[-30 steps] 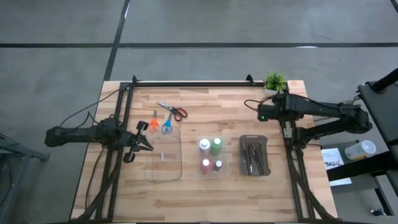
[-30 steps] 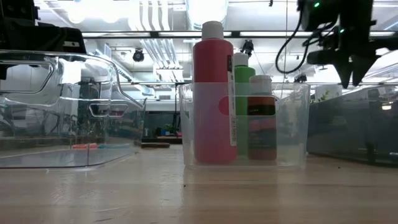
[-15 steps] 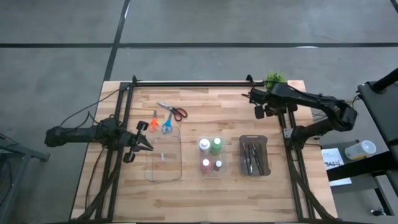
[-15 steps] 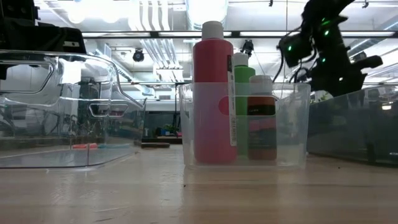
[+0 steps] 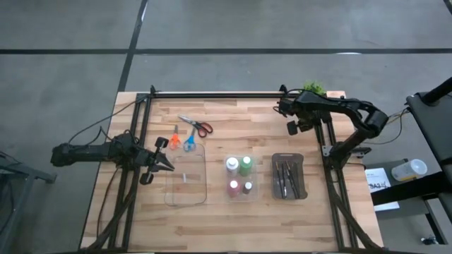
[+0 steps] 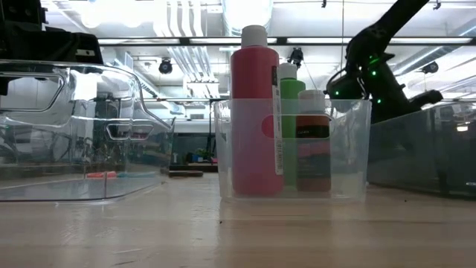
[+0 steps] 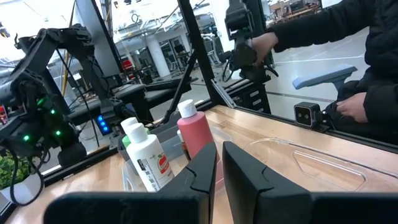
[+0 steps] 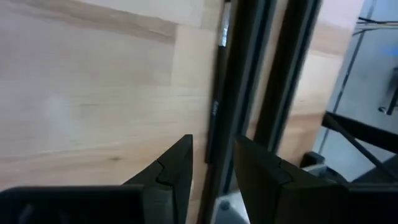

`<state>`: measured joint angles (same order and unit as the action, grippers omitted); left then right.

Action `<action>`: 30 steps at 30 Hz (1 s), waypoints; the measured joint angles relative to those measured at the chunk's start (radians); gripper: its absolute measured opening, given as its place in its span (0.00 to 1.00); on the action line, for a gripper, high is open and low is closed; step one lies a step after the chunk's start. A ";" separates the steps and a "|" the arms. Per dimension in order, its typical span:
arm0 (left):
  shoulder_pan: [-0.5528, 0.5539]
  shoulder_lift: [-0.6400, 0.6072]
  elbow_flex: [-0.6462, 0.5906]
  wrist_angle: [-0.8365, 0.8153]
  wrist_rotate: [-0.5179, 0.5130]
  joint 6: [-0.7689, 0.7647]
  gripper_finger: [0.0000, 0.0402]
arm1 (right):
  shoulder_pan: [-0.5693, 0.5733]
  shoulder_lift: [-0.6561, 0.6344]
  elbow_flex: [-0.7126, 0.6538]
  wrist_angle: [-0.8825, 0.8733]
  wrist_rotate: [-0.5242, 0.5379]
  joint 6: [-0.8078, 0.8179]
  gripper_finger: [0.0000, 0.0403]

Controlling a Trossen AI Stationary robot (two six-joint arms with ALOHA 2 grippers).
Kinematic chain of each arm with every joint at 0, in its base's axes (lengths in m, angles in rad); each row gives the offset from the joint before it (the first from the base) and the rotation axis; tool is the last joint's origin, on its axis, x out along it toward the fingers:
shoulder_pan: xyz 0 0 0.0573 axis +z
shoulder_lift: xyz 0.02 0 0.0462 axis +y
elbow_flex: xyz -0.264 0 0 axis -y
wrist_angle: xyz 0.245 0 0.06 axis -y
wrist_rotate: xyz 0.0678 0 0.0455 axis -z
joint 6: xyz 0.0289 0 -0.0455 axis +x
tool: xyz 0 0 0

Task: Pick & Place Paint Supplies
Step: Put the silver paintbrush into the black bin

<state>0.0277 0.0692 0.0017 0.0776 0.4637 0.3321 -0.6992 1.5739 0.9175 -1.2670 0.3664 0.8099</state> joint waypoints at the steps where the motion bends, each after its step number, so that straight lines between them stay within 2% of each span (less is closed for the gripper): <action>1: 0.000 0.000 0.000 0.000 0.000 0.000 0.09 | -0.006 0.003 -0.005 0.013 0.000 -0.005 0.27; 8: 0.000 0.000 0.000 0.000 0.000 0.000 0.09 | -0.049 -0.019 -0.071 0.034 0.003 -0.006 0.27; 14: 0.000 0.000 0.000 0.000 0.000 0.000 0.09 | -0.075 -0.065 -0.154 0.152 -0.006 -0.002 0.27; 22: 0.000 0.000 0.000 0.000 0.000 0.000 0.09 | -0.075 -0.066 -0.164 0.205 -0.026 -0.014 0.27; 30: 0.000 0.000 0.000 0.000 0.000 0.000 0.09 | -0.121 -0.066 -0.181 0.217 -0.024 -0.062 0.27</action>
<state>0.0273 0.0692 0.0021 0.0776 0.4640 0.3321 -0.8202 1.5078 0.7362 -1.0496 0.3422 0.7479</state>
